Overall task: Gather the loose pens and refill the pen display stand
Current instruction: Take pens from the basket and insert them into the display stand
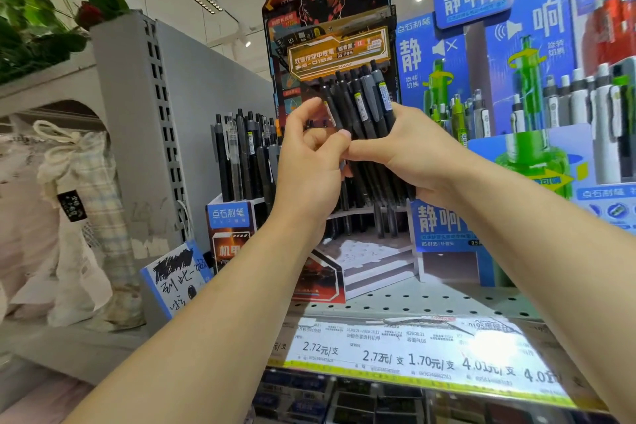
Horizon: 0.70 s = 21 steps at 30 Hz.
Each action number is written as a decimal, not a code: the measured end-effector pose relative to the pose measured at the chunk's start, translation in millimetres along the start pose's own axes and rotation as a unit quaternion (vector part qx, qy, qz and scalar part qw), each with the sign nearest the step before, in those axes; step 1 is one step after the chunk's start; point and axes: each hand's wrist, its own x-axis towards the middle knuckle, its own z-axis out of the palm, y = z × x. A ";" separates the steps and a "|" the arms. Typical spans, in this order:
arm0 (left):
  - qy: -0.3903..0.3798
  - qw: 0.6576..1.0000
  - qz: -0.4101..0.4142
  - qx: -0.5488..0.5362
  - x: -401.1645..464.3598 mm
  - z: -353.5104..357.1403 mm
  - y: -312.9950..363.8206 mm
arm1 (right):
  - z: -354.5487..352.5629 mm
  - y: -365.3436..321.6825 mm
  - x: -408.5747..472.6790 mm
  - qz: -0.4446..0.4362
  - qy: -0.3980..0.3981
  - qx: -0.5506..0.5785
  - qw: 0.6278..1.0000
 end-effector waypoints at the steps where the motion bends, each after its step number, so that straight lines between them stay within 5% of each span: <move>1: 0.009 1.000 0.002 -0.002 -0.5 0.3 0.2 | -0.5 -0.4 -0.3 0.004 0.000 0.009 1.000; 6: 0.044 0.999 0.006 0.000 -1.5 -1.0 1.0 | -2.8 -0.9 0.2 0.056 0.102 0.108 0.987; 10: 0.007 0.993 0.031 0.111 -2.5 3.2 -4.3 | 1.2 -0.1 1.9 0.036 0.188 0.064 0.979; 21: -0.009 0.953 0.050 0.299 -7.7 8.7 -4.2 | 2.7 -4.0 -3.6 0.017 0.179 0.083 0.980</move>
